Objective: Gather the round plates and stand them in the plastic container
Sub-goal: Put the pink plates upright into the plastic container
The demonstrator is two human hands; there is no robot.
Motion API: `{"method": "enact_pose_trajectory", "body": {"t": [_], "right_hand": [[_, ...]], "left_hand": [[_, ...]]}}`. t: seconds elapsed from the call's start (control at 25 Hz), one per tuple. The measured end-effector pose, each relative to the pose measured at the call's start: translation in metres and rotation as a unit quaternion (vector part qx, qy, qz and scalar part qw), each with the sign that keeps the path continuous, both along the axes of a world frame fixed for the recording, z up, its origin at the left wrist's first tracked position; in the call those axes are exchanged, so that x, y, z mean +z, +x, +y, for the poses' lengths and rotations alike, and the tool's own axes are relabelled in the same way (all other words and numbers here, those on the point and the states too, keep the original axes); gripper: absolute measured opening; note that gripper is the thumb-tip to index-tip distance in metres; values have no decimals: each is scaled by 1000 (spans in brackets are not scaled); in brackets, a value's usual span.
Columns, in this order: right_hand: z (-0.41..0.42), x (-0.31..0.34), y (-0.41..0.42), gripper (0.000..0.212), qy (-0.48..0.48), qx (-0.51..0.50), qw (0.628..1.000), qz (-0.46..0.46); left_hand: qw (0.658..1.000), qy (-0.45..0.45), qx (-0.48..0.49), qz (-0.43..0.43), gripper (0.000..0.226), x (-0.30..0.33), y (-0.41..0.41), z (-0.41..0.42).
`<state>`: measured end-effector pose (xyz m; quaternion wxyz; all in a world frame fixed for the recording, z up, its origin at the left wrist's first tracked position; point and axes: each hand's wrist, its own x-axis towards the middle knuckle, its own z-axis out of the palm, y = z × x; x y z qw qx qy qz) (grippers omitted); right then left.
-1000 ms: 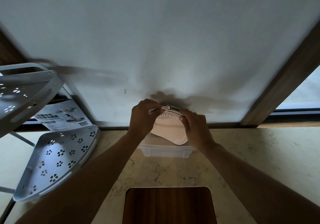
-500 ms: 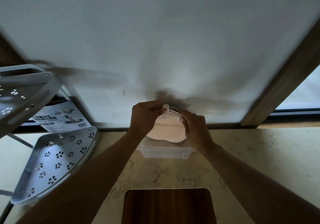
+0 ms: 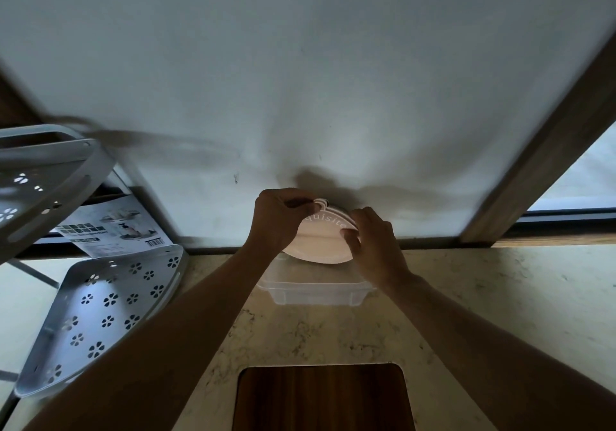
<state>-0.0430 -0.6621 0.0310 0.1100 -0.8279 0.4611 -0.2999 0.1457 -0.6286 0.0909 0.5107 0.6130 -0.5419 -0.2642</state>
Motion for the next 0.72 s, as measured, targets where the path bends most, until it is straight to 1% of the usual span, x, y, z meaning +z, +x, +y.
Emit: {"method": "enact_pose_trajectory", "body": {"t": [0.12,0.24,0.32,0.36,0.48,0.56,0.6,0.72], "right_hand": [[-12,10,6,17,-4,-25,1000,12],[-17,8,12,18,5,-44,999,12],[-18,5,14,18,17,-48,999,2],[-18,4,14,18,23,-48,999,-5],[-17,5,14,16,29,-48,998,-21],[-17,6,14,17,29,-49,998,-21],[-17,6,14,17,30,-48,998,-19],[-18,7,14,14,35,-44,998,-27]], "left_hand": [[1000,-22,7,-7,25,1,-3,-1],[999,-26,26,-20,16,-5,-1,-3],[996,-4,55,-69,29,-13,9,-2],[992,2,68,-110,33,-19,15,-1],[971,38,74,-224,33,-35,33,5],[960,72,67,-263,29,-43,38,6],[956,77,66,-276,23,-45,38,5],[958,70,82,-265,11,-48,35,3]]}}
